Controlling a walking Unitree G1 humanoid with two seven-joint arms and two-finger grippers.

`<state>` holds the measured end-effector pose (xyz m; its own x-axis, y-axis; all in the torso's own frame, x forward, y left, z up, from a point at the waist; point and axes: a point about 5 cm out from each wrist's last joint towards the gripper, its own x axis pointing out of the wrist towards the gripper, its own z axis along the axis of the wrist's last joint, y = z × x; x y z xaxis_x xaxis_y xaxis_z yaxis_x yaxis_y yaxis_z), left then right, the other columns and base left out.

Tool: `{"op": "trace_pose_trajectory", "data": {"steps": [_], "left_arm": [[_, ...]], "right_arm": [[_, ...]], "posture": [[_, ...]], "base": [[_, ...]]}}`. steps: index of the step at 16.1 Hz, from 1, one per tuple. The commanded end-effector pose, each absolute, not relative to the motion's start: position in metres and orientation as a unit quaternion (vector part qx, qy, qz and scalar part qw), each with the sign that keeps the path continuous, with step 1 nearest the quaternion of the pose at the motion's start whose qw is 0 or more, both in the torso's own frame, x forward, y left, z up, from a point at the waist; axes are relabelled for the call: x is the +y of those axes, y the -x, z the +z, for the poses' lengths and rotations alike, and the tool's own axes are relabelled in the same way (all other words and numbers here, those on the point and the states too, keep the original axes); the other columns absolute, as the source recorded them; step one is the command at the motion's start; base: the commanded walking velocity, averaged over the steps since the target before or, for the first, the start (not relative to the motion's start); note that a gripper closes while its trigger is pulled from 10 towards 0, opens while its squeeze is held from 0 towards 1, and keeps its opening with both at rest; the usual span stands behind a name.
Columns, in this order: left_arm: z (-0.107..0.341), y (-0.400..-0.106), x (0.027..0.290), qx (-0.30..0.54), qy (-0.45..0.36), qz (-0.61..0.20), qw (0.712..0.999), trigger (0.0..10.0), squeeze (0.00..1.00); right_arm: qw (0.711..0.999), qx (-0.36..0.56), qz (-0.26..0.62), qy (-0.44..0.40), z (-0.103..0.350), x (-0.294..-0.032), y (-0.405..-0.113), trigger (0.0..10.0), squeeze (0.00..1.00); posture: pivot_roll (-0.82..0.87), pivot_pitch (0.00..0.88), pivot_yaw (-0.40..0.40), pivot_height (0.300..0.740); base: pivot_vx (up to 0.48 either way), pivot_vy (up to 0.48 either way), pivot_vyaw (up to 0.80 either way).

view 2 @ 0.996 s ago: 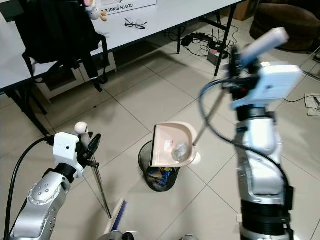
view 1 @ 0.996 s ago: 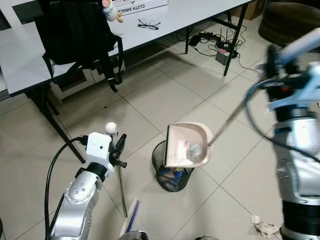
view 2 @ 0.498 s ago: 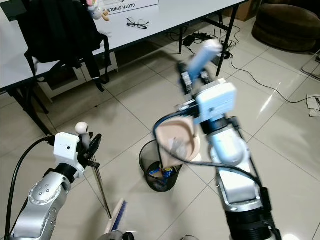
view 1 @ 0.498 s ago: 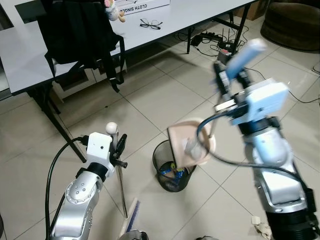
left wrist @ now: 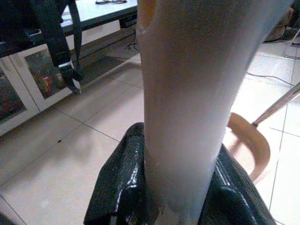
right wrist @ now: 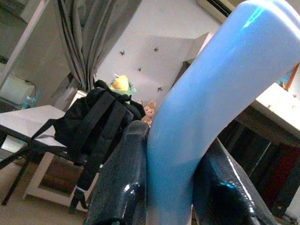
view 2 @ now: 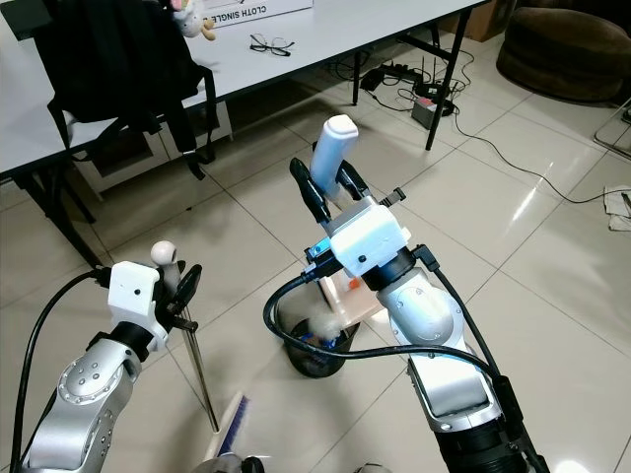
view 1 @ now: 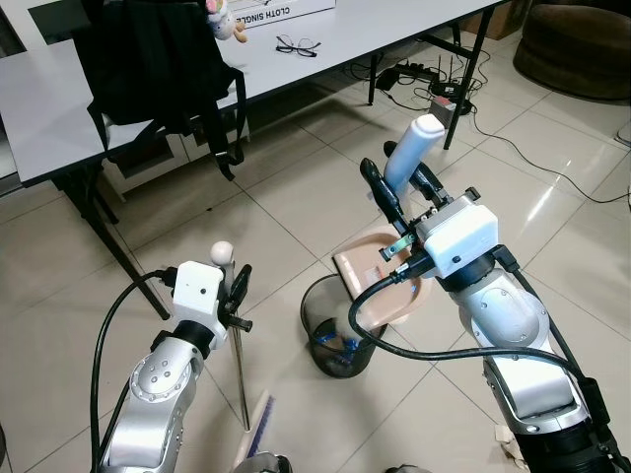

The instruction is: Sweep floor

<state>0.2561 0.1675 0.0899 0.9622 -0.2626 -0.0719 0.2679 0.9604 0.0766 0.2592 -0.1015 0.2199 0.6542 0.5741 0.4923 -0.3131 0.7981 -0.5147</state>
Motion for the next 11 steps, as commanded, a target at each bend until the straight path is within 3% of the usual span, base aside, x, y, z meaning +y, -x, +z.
{"op": "trace_pose_trajectory", "data": {"steps": [1,3,5,7,9,11], "left_arm": [[0.094,-0.256,0.168,0.020,-0.048,-0.132,0.990,10.0,0.00],[0.094,-0.256,0.167,0.020,-0.047,-0.133,0.990,10.0,0.00],[0.093,-0.256,0.166,0.025,-0.047,-0.142,0.988,10.0,0.00],[0.090,-0.255,0.163,0.039,-0.049,-0.173,0.983,10.0,0.00],[0.087,-0.254,0.157,0.049,-0.055,-0.212,0.975,10.0,0.00],[0.087,-0.256,0.154,0.043,-0.060,-0.225,0.972,10.0,0.00]], "right_arm": [[0.864,-0.378,0.254,0.214,0.233,-0.098,-0.253,10.0,0.00],[0.871,-0.393,0.215,0.203,0.240,-0.105,-0.255,10.0,0.00],[0.918,-0.382,0.031,0.104,0.261,-0.149,-0.270,10.0,0.00],[0.930,-0.350,-0.071,0.083,0.270,-0.182,-0.278,10.0,0.00],[0.930,-0.325,-0.133,0.113,0.269,-0.207,-0.280,10.0,0.00],[0.927,-0.284,-0.162,0.183,0.255,-0.224,-0.278,10.0,0.00]], "posture": [[-0.01,0.082,0.067,0.740],[-0.01,0.081,0.067,0.740],[-0.01,0.078,0.068,0.740],[-0.01,0.074,0.070,0.740],[-0.02,0.071,0.074,0.740],[-0.02,0.066,0.078,0.740]], "base": [[0.000,0.000,0.00],[0.000,0.000,0.00],[0.000,0.000,0.00],[0.000,0.000,0.00],[0.000,0.000,0.00],[0.000,0.000,-0.80]]}}
